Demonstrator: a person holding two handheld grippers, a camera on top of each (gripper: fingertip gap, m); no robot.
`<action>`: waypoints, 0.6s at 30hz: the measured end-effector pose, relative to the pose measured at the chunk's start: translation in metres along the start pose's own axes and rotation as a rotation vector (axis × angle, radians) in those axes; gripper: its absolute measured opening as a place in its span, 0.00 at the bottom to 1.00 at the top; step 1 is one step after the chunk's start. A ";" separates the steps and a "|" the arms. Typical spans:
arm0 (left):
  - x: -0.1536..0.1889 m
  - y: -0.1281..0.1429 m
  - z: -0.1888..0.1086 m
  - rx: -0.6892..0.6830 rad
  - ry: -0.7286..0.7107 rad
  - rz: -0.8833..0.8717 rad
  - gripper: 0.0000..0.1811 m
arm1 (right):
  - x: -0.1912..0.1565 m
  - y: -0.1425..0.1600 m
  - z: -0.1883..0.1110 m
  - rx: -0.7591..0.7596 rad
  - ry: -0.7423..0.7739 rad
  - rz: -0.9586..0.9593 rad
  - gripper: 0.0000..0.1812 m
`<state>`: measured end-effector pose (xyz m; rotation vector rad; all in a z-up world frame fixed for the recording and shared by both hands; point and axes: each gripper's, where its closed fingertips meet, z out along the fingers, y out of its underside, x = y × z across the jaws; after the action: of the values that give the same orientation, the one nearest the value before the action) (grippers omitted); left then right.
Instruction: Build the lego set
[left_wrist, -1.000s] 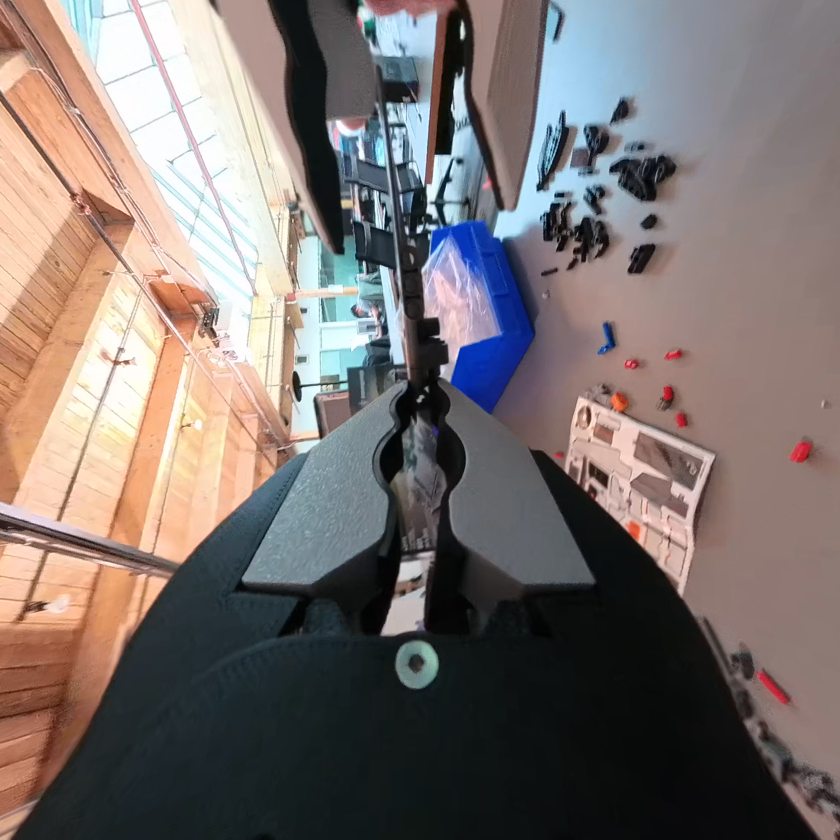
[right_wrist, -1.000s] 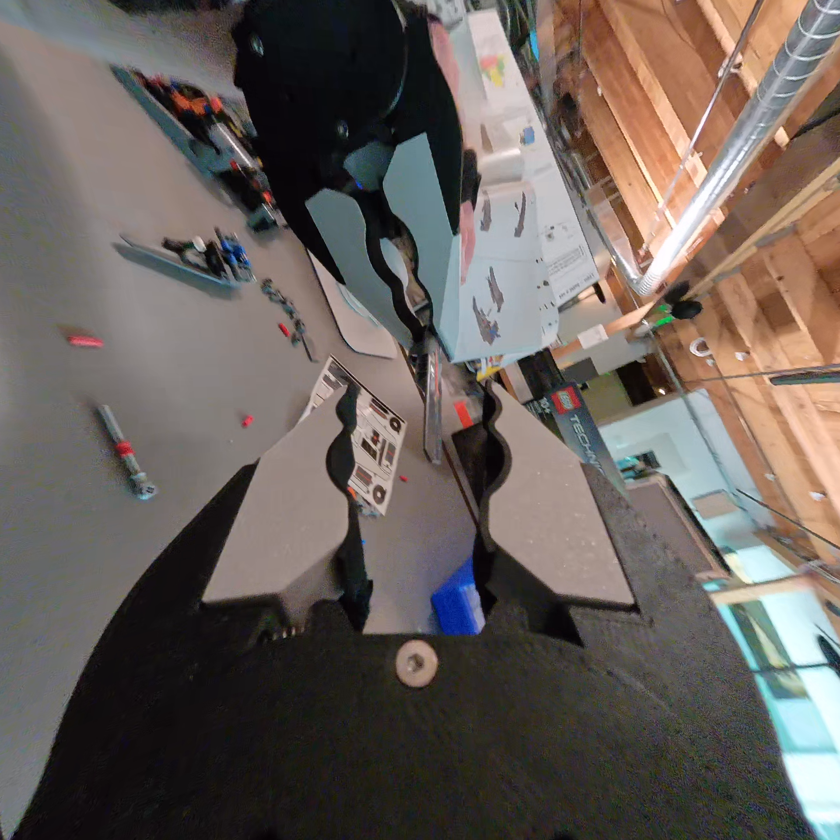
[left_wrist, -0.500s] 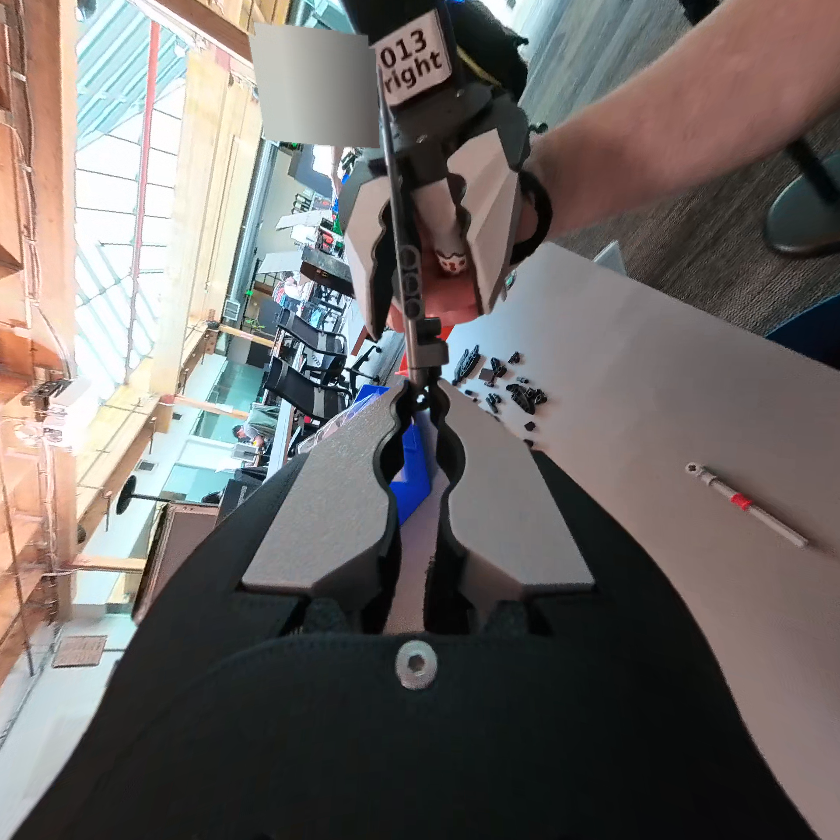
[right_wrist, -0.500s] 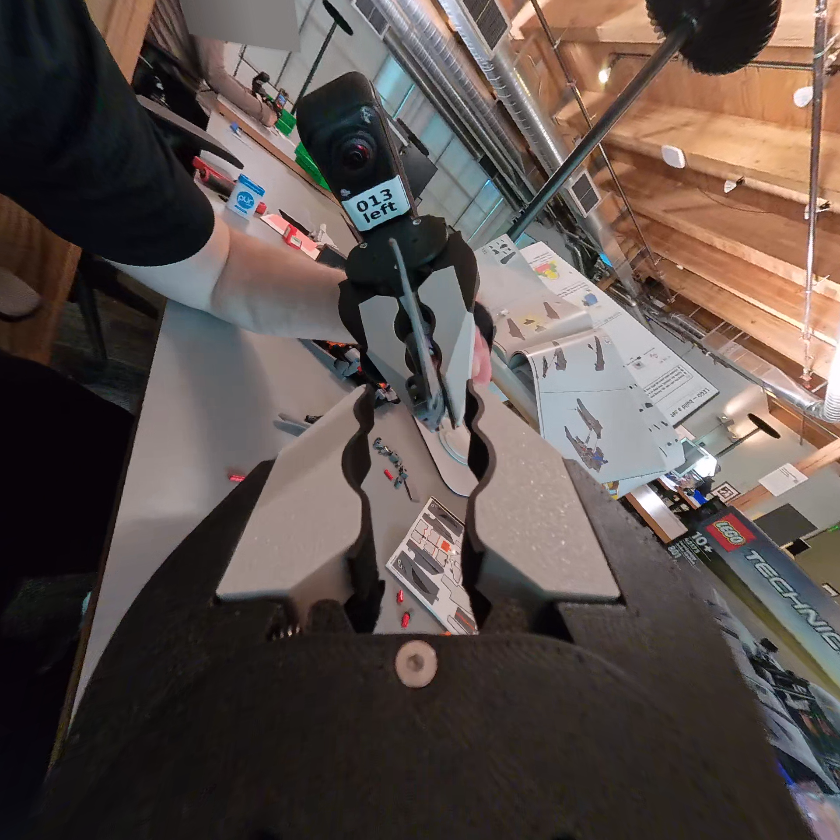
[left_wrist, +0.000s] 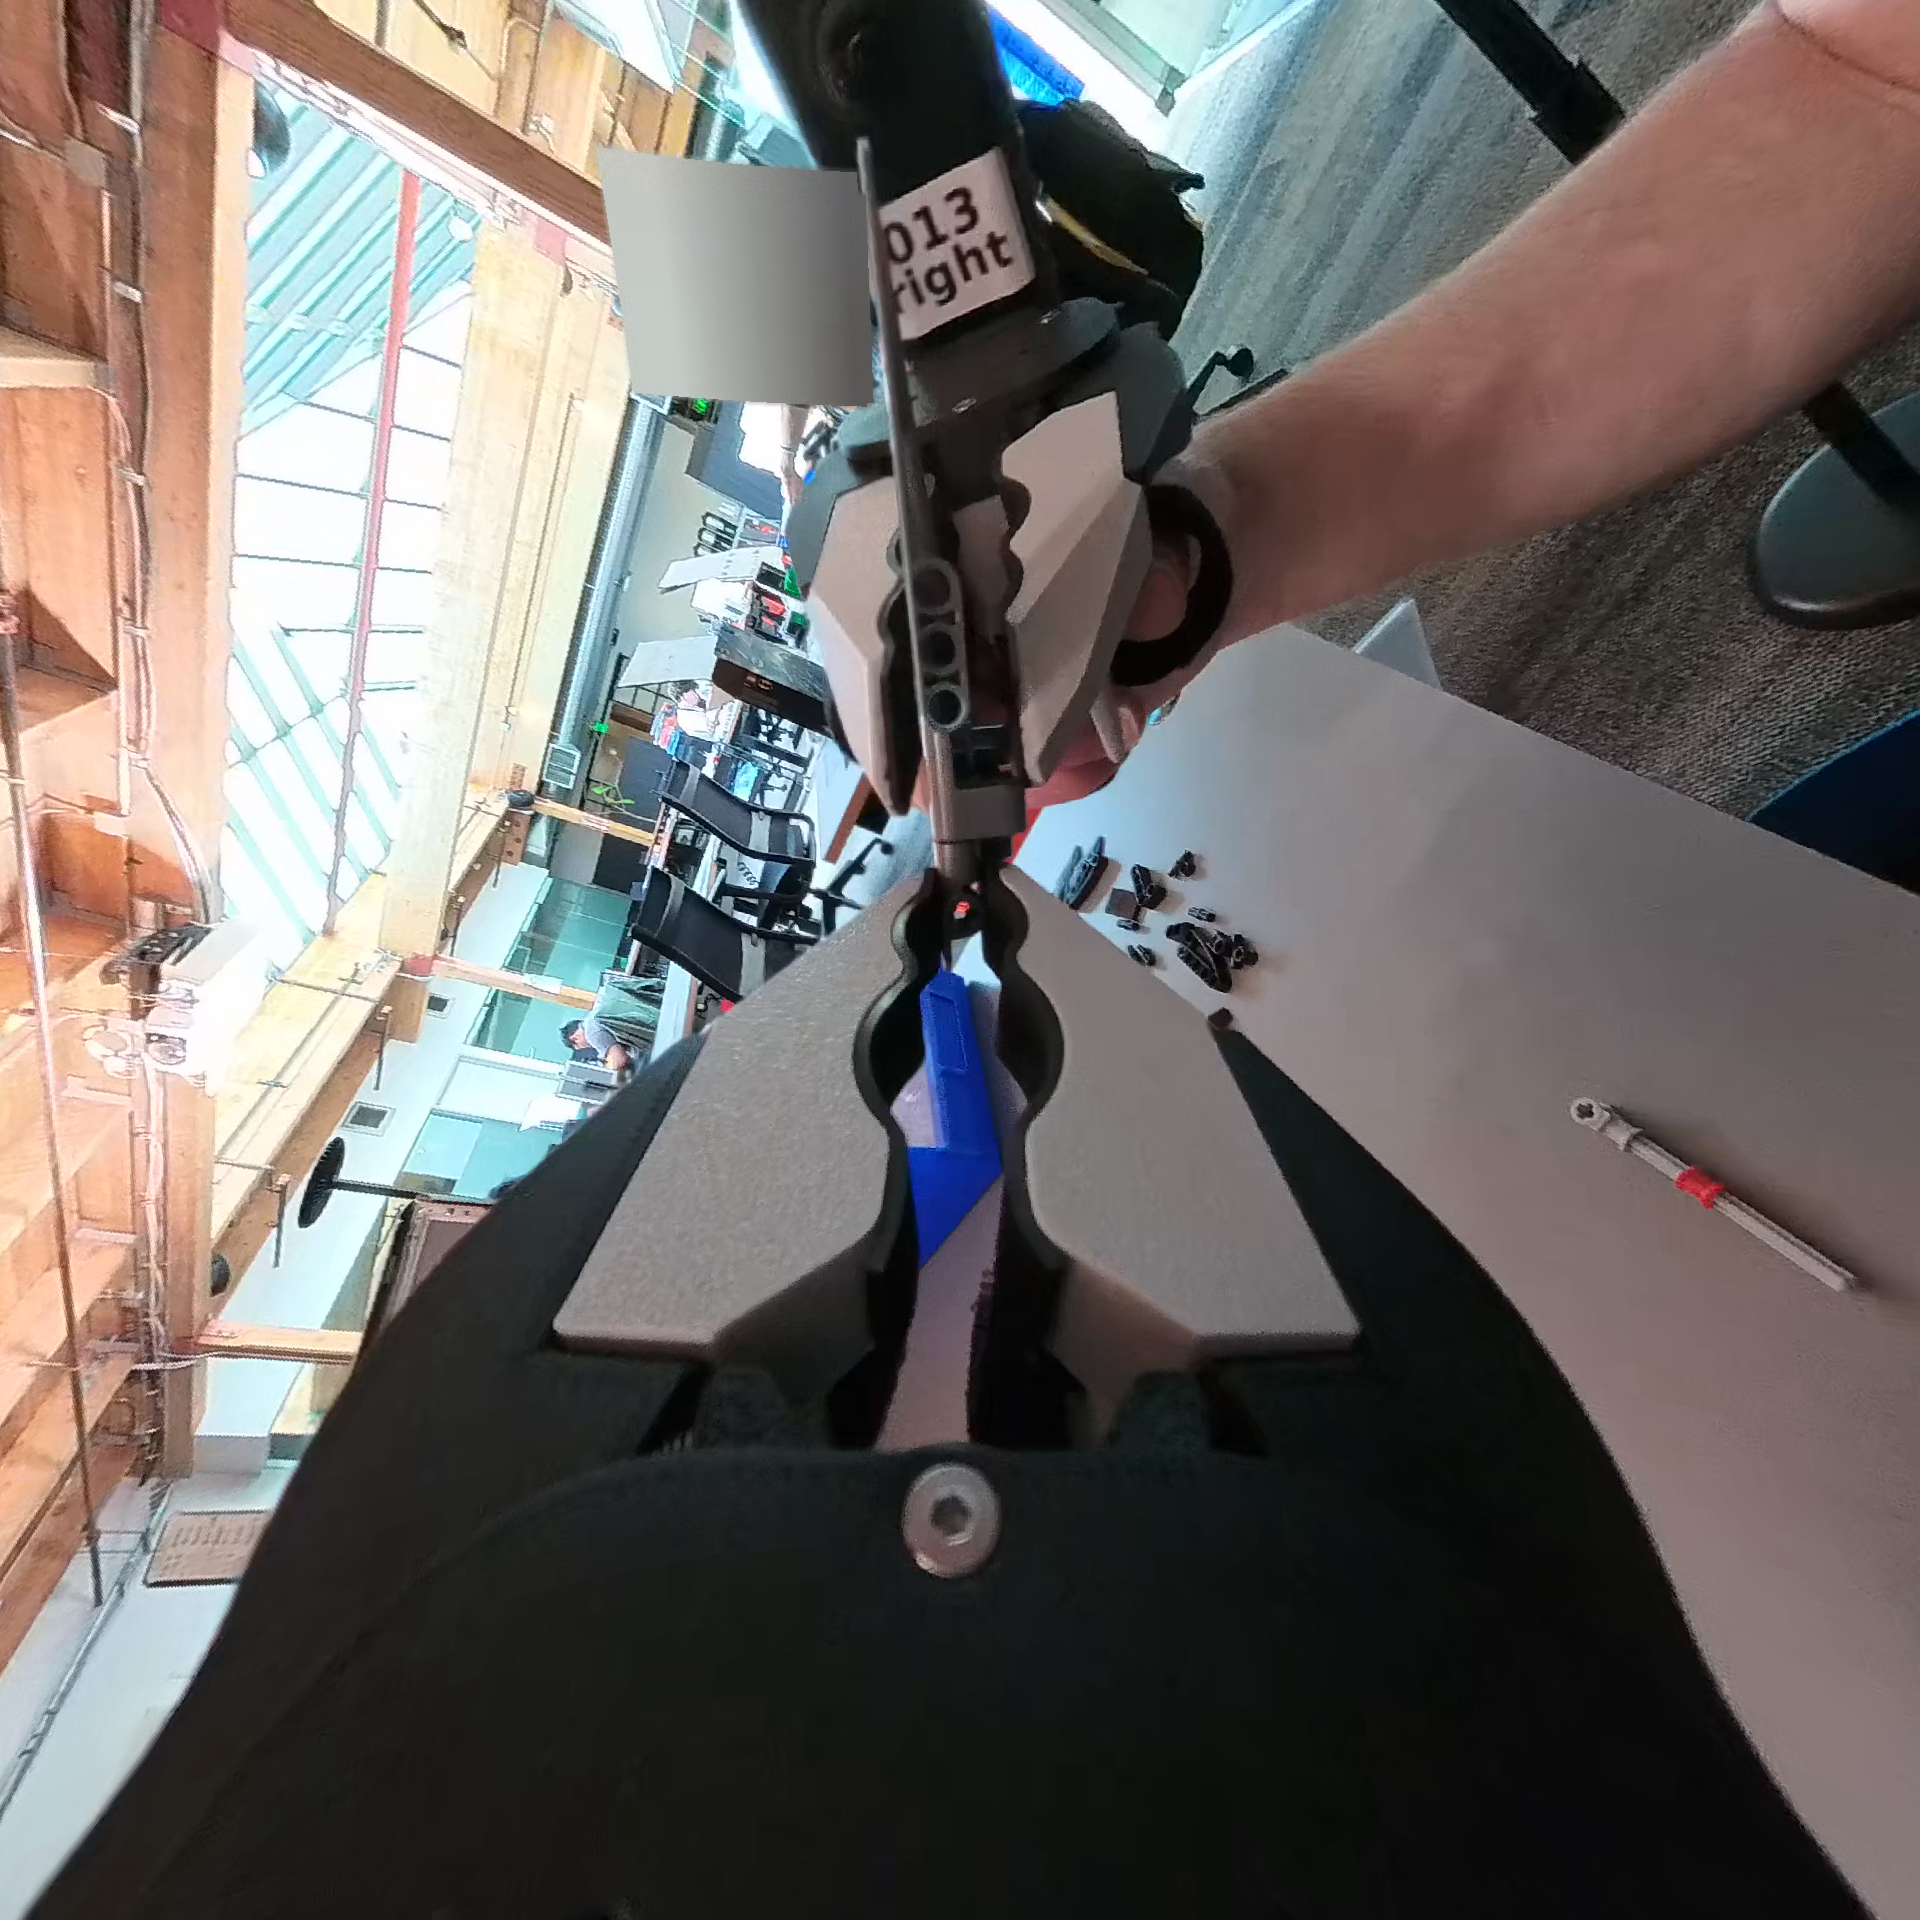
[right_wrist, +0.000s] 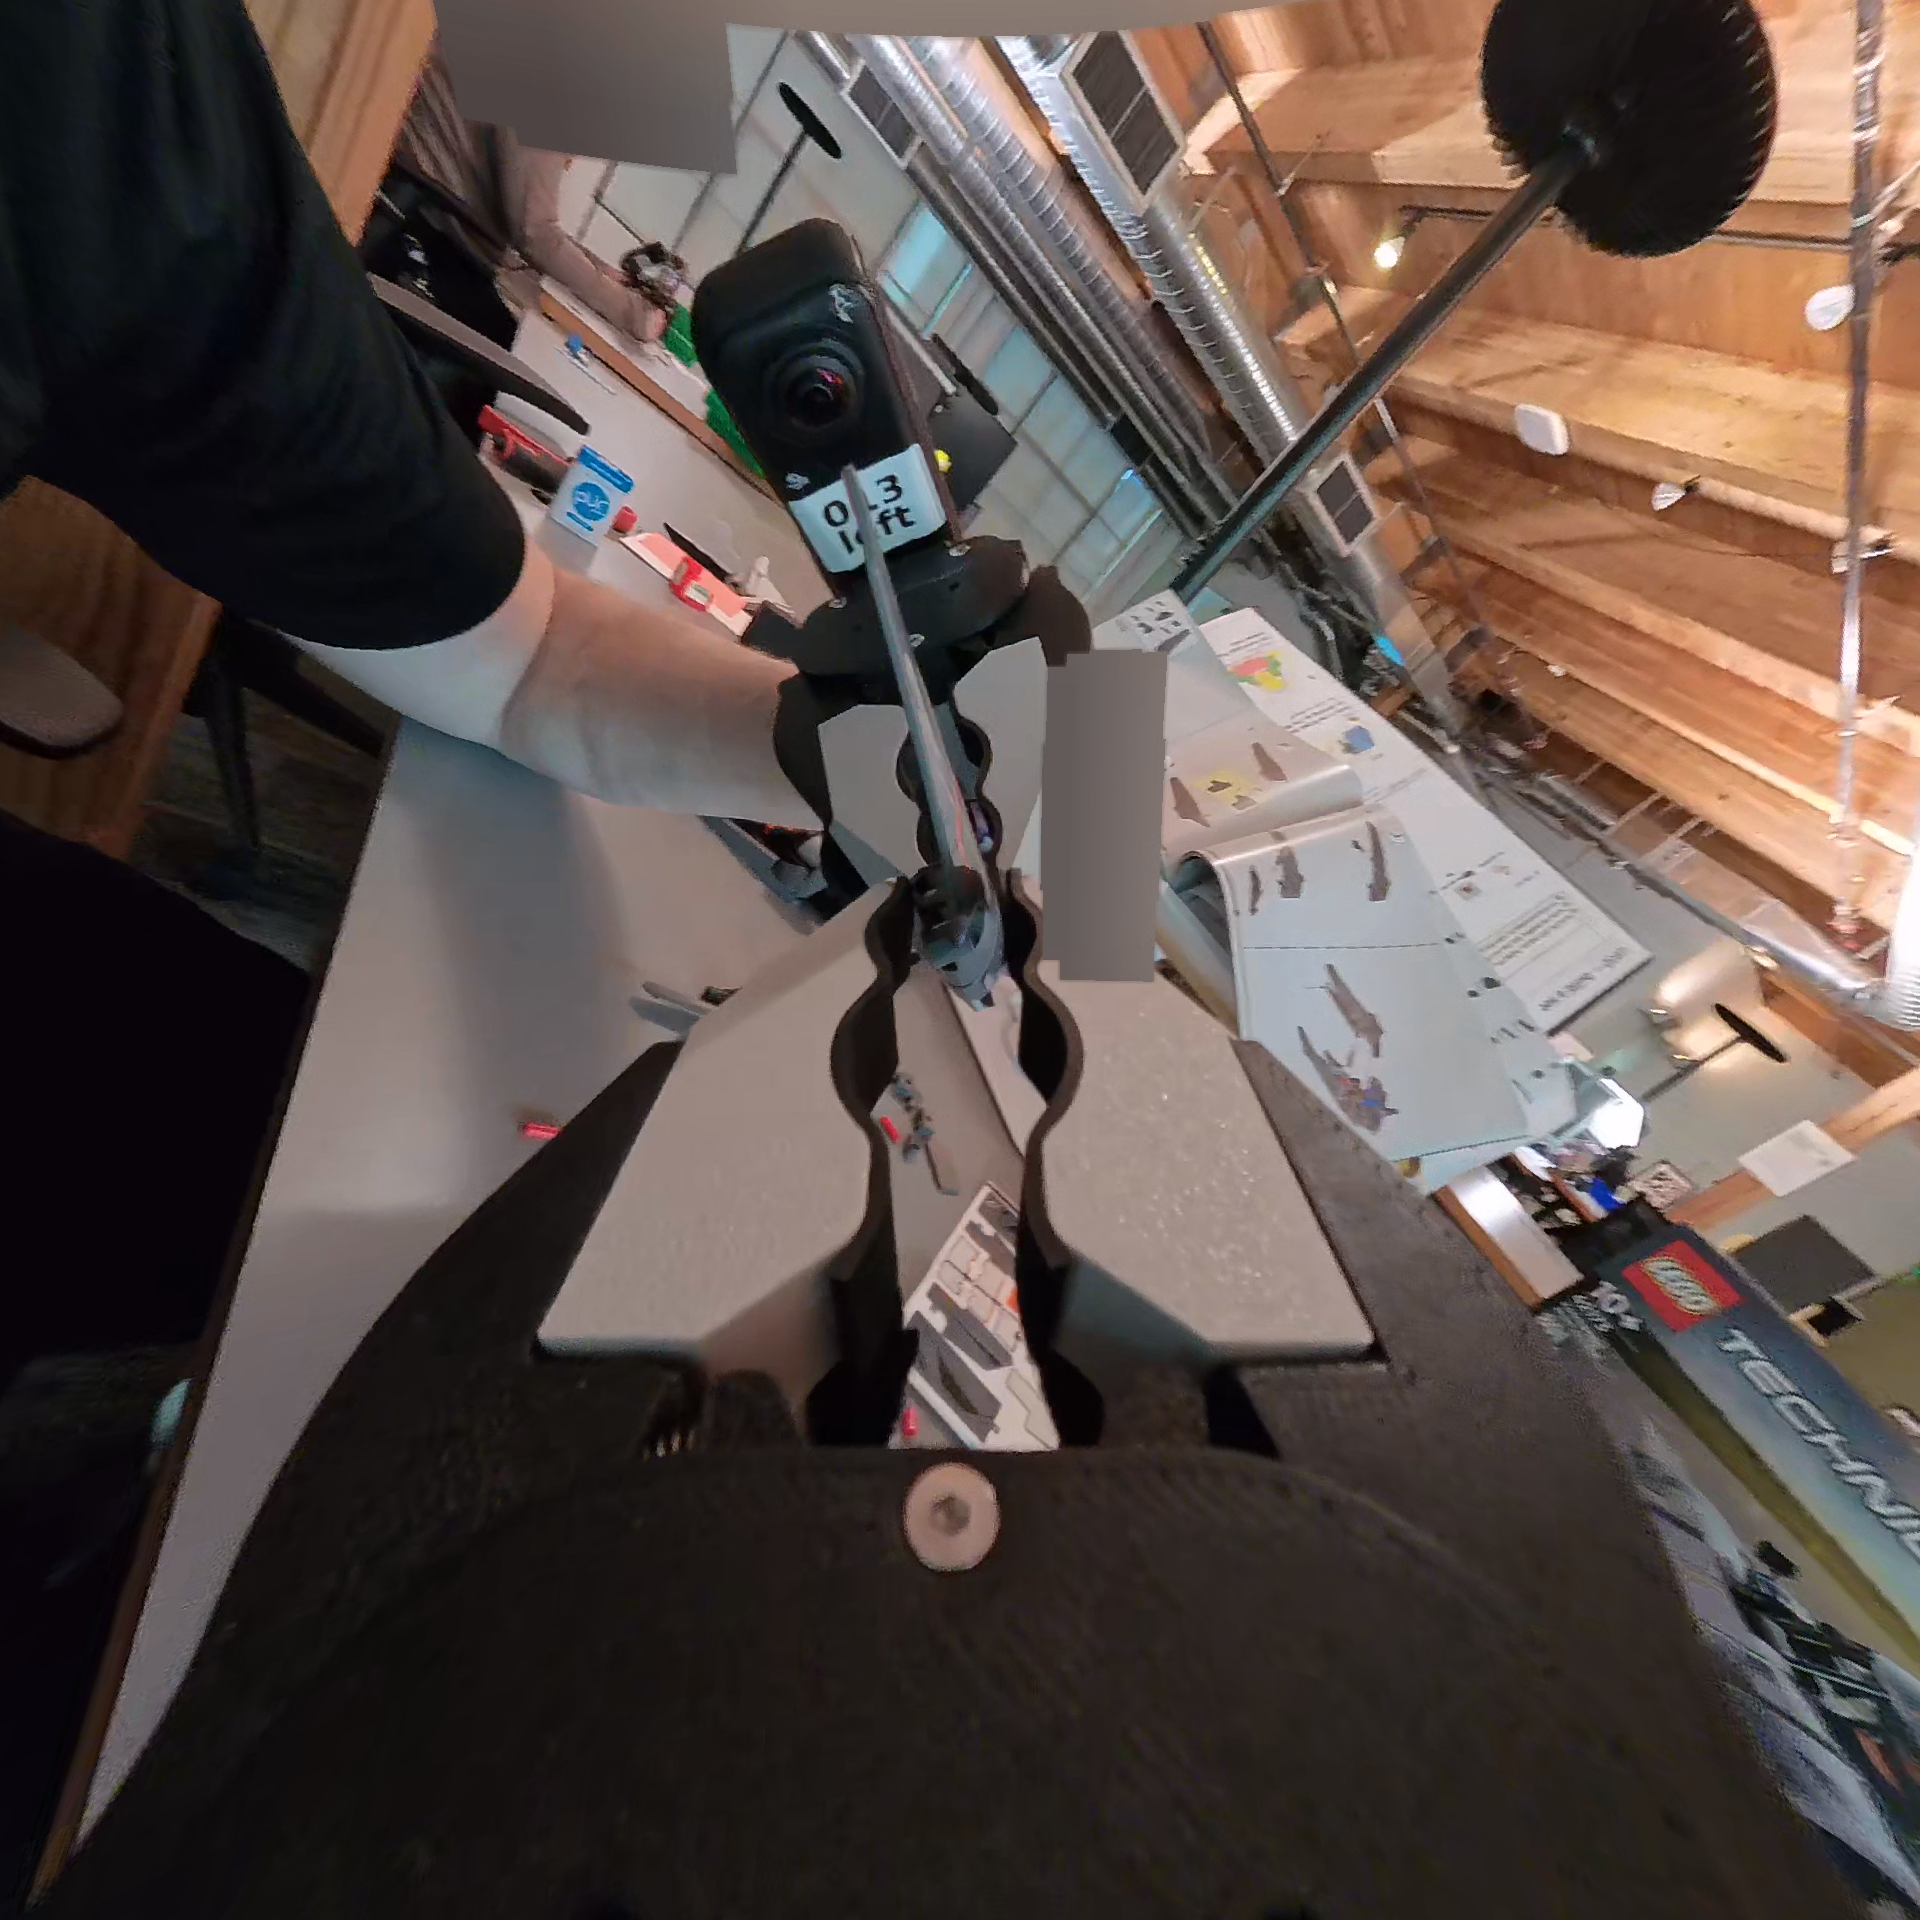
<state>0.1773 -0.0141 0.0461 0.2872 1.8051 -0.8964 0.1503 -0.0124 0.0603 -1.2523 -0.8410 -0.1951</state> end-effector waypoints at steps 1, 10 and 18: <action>-0.001 -0.001 0.000 0.004 -0.010 0.005 0.02 | 0.001 -0.002 0.000 0.000 0.016 -0.013 0.09; -0.004 -0.009 -0.001 0.010 -0.042 0.046 0.02 | -0.002 -0.009 -0.003 -0.019 0.051 -0.059 0.06; -0.014 -0.013 -0.004 0.021 -0.096 0.045 0.02 | 0.005 -0.016 -0.002 -0.003 0.202 -0.078 0.06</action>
<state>0.1729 -0.0175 0.0647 0.2919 1.6959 -0.8833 0.1458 -0.0183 0.0754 -1.1814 -0.7149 -0.3790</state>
